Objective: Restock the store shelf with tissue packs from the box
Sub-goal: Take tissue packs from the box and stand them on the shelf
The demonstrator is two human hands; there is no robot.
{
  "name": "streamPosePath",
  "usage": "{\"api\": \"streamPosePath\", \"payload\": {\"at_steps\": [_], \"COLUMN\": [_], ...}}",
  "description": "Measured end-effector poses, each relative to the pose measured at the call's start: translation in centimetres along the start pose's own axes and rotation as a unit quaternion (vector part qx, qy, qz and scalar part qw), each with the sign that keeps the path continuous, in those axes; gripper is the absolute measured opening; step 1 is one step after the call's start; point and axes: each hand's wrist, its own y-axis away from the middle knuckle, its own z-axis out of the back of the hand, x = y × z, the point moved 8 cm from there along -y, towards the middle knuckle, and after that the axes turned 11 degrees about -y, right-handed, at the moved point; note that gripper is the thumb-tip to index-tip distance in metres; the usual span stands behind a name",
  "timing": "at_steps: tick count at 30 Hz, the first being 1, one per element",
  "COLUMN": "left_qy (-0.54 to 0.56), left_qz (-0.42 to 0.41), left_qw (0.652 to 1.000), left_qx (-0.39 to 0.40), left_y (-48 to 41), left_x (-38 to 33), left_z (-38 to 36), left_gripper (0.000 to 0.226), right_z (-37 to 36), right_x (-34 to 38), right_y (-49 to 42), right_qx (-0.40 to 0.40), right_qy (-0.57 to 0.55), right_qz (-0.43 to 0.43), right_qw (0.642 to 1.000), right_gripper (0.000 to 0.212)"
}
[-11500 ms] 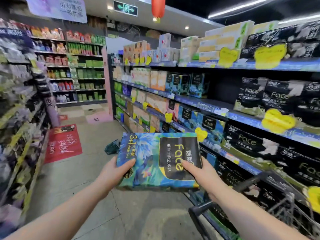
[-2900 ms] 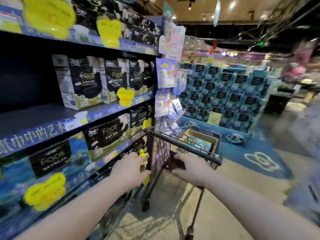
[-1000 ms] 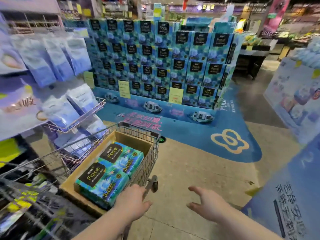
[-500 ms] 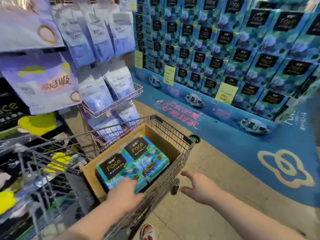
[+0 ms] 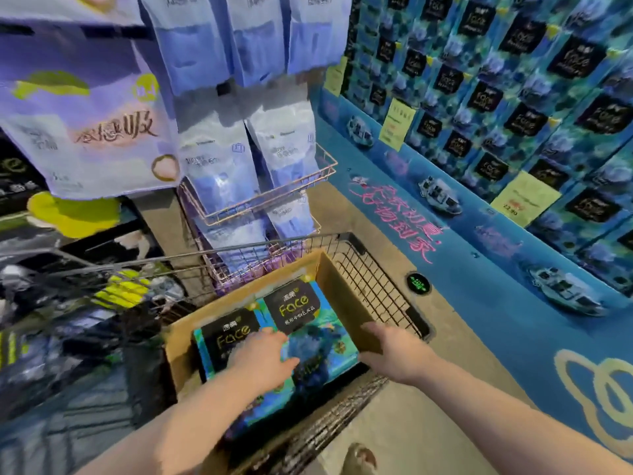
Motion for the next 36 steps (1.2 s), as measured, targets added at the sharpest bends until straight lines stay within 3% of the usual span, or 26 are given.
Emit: {"api": "streamPosePath", "payload": {"at_steps": [14, 19, 27, 30, 33, 36], "left_qy": [0.152, 0.256, 0.371, 0.374, 0.374, 0.348], "left_qz": [0.173, 0.207, 0.316, 0.32, 0.318, 0.32], "left_qw": [0.969, 0.94, 0.873, 0.871, 0.871, 0.881], "left_qx": [0.089, 0.09, 0.029, 0.011, 0.003, 0.014], "left_y": [-6.1, -10.1, -13.1, -13.2, -13.3, -13.4], "left_x": [3.5, 2.4, 3.0, 3.1, 3.4, 3.4], "left_z": [-6.6, -9.5, -12.7, -13.0, -13.2, -13.3], "left_gripper": [0.049, 0.057, 0.065, 0.067, 0.073, 0.084], "right_z": [-4.8, -7.3, -11.8, -13.2, -13.8, -14.0], "right_x": [-1.5, -2.9, -7.1, -8.1, -8.4, -8.9], "right_y": [-17.0, -21.1, -23.9, -24.7, -24.9, -24.6], "right_qx": [0.154, 0.147, 0.149, 0.162, 0.185, 0.198], "right_qy": [-0.001, -0.139, -0.302, -0.333, -0.393, -0.445], "right_qz": [-0.021, -0.031, -0.12, -0.131, -0.14, -0.161], "right_qw": [0.988, 0.979, 0.934, 0.92, 0.89, 0.858], "right_gripper": [0.065, 0.063, 0.098, 0.084, 0.06, 0.05]}}
